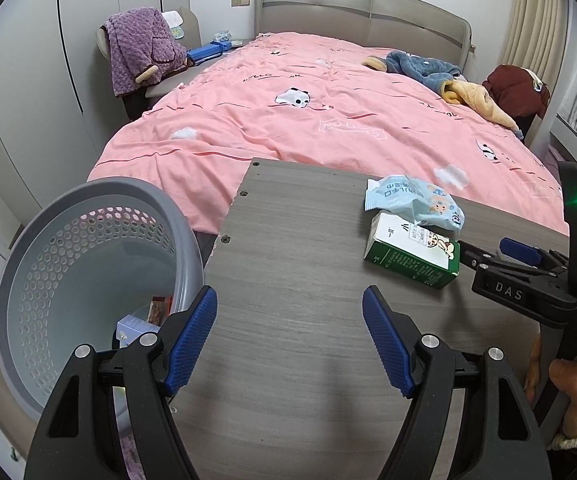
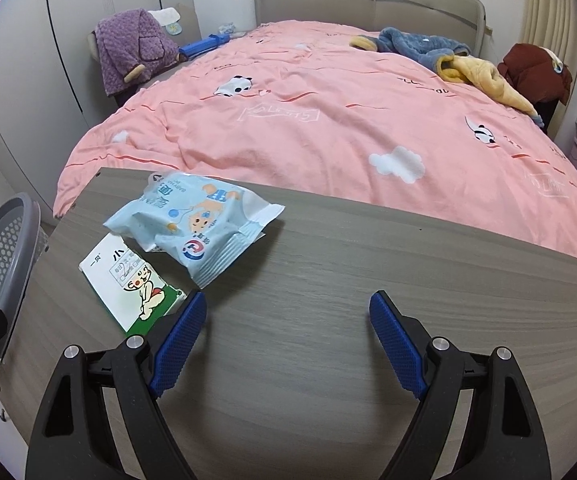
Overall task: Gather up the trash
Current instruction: 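Move both open grippers over the milk carton and wipes pack, then grasp the green milk carton with the left gripper while the right gripper grasps the wipes pack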
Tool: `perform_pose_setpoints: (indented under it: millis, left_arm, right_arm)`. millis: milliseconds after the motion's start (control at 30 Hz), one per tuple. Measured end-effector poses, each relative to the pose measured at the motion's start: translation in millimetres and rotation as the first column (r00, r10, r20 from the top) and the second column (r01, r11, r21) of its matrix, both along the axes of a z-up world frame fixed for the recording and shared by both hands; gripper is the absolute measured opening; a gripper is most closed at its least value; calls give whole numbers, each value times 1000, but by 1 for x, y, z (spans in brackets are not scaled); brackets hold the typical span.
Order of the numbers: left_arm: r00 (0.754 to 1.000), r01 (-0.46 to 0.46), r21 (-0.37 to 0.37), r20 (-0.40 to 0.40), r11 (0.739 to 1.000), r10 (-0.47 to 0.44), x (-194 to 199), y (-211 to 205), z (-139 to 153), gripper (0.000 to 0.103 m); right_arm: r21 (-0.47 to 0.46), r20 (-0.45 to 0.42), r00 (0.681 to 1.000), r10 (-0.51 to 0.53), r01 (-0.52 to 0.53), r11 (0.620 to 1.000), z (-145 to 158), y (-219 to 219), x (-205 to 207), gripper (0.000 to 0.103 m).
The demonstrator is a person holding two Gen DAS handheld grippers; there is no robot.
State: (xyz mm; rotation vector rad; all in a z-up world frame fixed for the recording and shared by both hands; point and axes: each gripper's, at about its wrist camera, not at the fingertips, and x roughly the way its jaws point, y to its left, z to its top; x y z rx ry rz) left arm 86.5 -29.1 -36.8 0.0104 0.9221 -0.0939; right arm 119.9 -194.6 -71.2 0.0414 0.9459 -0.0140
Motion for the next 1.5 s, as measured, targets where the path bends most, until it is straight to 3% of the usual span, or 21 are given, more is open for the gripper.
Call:
perform_pose_setpoints:
  millis: [700, 1200, 1500]
  left_arm:
    - [999, -49, -29, 3, 998, 49, 12, 8, 6, 72]
    - [993, 2, -97, -121, 995, -13, 43, -41, -17, 72]
    - [985, -7, -90, -174, 996, -9, 63, -56, -36, 72]
  right_arm:
    - [75, 18, 993, 120, -121, 990, 6, 50, -26, 82]
    - [66, 43, 999, -14, 11, 998, 15, -16, -57, 82]
    - [103, 53, 997, -58, 53, 993, 17, -47, -60, 82]
